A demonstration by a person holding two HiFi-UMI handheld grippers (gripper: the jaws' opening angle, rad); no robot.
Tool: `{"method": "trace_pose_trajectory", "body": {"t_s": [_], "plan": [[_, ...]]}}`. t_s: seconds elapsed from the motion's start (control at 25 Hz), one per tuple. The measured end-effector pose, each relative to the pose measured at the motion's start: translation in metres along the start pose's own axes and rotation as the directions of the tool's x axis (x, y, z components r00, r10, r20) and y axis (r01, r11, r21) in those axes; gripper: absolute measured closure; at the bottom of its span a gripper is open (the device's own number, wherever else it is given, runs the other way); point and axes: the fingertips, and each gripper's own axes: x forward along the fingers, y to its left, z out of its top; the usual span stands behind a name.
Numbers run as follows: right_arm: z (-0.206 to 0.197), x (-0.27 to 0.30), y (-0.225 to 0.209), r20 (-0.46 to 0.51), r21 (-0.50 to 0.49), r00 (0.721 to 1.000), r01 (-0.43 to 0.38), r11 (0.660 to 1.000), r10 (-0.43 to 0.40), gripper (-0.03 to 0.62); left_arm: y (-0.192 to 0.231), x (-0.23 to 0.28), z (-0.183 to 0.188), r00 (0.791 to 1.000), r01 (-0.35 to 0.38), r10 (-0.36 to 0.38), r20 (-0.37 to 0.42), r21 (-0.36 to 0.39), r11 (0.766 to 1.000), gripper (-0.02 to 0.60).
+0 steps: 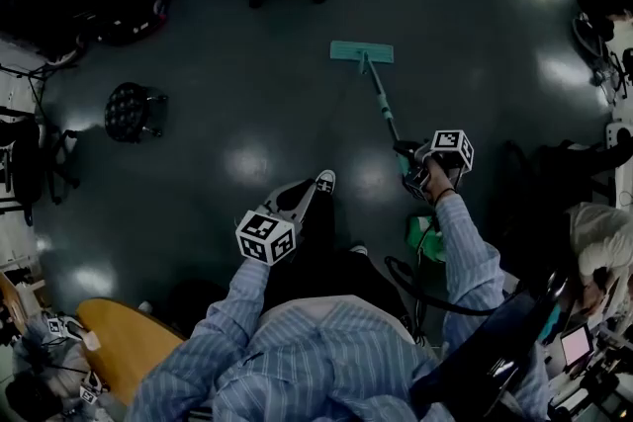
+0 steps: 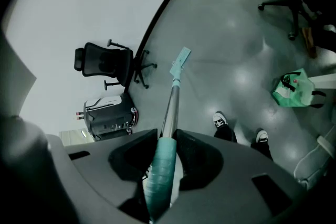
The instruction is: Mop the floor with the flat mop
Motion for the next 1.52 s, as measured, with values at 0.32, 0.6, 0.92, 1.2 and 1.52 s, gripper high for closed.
{"method": "trace_pose_trajectory", "body": {"t_s": [0.32, 0.6, 0.92, 1.2, 1.52], "plan": [[-0.087, -0.073, -0.096, -0.058, -0.025, 0.998, -0.005, 1.000, 0.003, 0.477, -0.049, -0.034, -0.010, 0.995, -0.044, 0.040, 0.089, 0.050, 0.998, 0.566], [-0.187, -0.114, -0.178, -0.105, -0.030, 0.995, -0.003, 1.000, 0.000, 0.477, -0.093, -0.077, -0.058, 0.989, -0.070, 0.064, 0.134, 0.042, 0.997, 0.566], [-0.264, -0.154, -0.259, -0.160, -0.052, 0.987, 0.001, 0.999, -0.010, 0.477, -0.142, -0.100, -0.130, 0.995, -0.037, 0.033, 0.096, 0.044, 0.998, 0.566], [-0.297, -0.195, -0.291, -0.196, -0.098, 0.980, 0.020, 0.995, -0.039, 0.477, -0.175, -0.107, -0.138, 0.995, 0.001, -0.010, 0.096, 0.095, 0.995, 0.566], [-0.321, -0.227, -0.316, -0.246, -0.139, 0.967, 0.036, 0.990, -0.070, 0.476, -0.199, -0.118, -0.151, 0.996, 0.002, -0.013, 0.090, 0.120, 0.993, 0.566]]}}
